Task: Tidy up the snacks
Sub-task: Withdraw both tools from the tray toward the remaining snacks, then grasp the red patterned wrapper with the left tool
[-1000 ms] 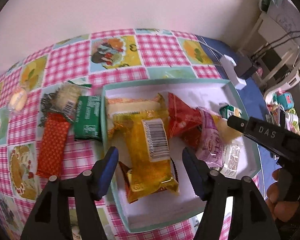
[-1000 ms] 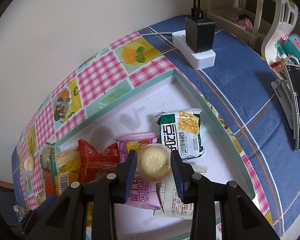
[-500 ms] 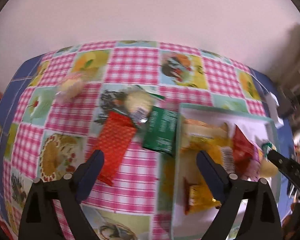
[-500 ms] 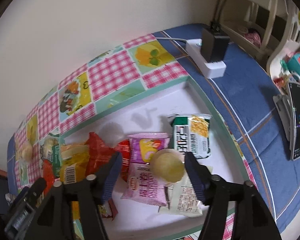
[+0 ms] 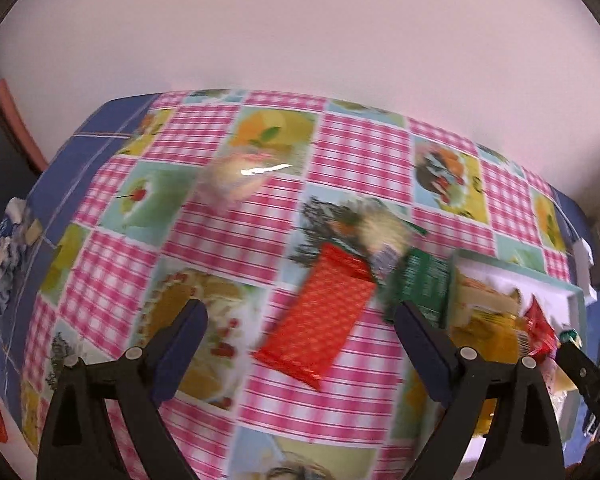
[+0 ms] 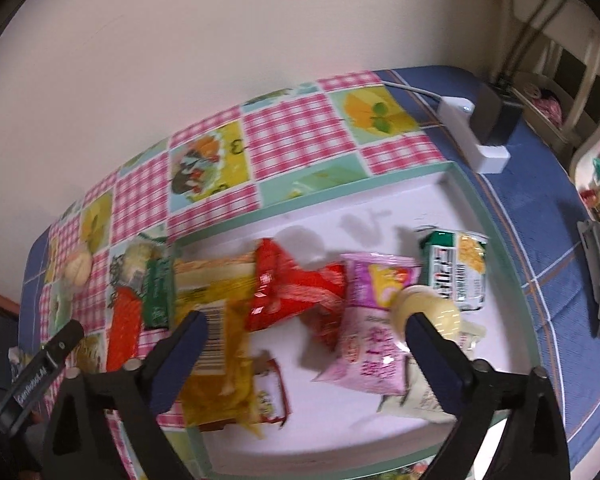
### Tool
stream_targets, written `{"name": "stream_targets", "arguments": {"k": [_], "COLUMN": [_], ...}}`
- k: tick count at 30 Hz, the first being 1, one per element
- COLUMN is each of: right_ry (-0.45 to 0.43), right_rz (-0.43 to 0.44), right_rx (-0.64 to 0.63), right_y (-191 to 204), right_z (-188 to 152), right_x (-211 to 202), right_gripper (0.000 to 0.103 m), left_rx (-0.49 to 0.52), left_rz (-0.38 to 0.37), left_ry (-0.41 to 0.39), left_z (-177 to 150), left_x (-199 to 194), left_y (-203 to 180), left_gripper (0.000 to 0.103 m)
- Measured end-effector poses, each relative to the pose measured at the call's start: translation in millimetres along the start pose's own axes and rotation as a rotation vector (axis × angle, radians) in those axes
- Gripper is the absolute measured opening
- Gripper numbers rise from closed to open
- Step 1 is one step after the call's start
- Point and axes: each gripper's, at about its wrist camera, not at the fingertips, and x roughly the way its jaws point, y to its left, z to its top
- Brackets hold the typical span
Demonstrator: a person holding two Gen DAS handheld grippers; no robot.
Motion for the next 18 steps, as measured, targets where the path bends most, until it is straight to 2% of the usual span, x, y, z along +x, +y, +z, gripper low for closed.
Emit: {"name": "stream_targets", "arguments": {"k": [9,18], "right_ry": [-0.006,-0.007], "right_rz": [0.008,0.077], "right_rx": [-0.127,-0.239], "right_y": [52,109], "right_z": [-15,-32], "right_x": [0,2], "right_gripper": [0.103,0.103], "left_rx": [-0.080,-0.163], "left_rz": [0.052,0.056], "left_ry": [-0.029,-0.039], "left_z": [4,7], "left_x": [-2,1], "left_y": [59,108], "left_gripper": [0.095,0.095]}}
